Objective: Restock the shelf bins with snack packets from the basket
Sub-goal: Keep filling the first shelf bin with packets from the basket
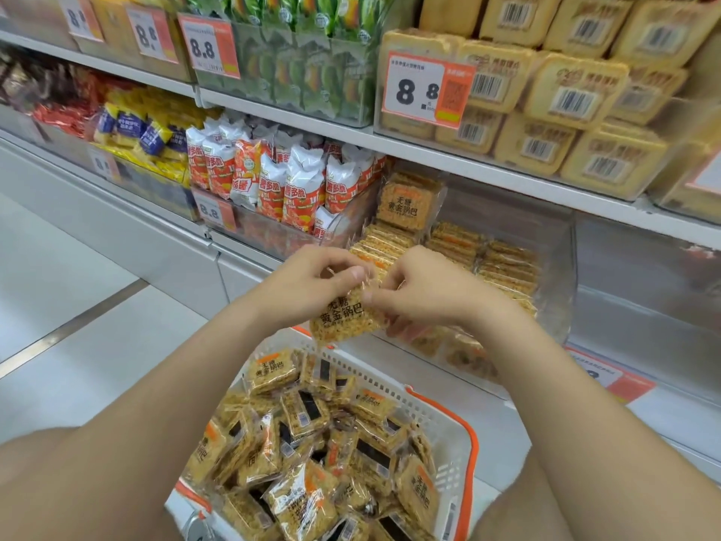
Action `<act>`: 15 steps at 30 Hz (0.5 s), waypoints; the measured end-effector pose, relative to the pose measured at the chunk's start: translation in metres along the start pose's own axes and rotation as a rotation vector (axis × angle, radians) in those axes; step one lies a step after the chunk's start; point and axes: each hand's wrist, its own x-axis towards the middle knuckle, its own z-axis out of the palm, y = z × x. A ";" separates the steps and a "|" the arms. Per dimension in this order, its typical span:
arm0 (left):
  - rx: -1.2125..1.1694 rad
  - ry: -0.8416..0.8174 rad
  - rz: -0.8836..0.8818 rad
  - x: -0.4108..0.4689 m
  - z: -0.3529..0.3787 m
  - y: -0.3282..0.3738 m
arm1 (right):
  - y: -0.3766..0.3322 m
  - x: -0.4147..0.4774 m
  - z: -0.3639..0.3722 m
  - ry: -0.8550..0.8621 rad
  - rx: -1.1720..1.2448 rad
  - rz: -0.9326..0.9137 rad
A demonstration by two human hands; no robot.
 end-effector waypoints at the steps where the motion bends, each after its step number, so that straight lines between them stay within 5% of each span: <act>1: -0.046 0.049 0.021 0.001 -0.001 0.003 | 0.001 -0.001 -0.004 0.052 0.050 -0.012; 5: -0.162 0.292 0.106 0.009 0.003 0.010 | 0.002 -0.004 -0.016 0.154 0.192 -0.011; 8: -0.186 0.472 -0.003 0.017 0.012 0.009 | 0.007 0.000 -0.020 0.265 0.365 0.082; 15: -0.629 0.421 -0.269 0.024 0.023 0.009 | 0.020 0.009 -0.027 0.277 0.589 0.079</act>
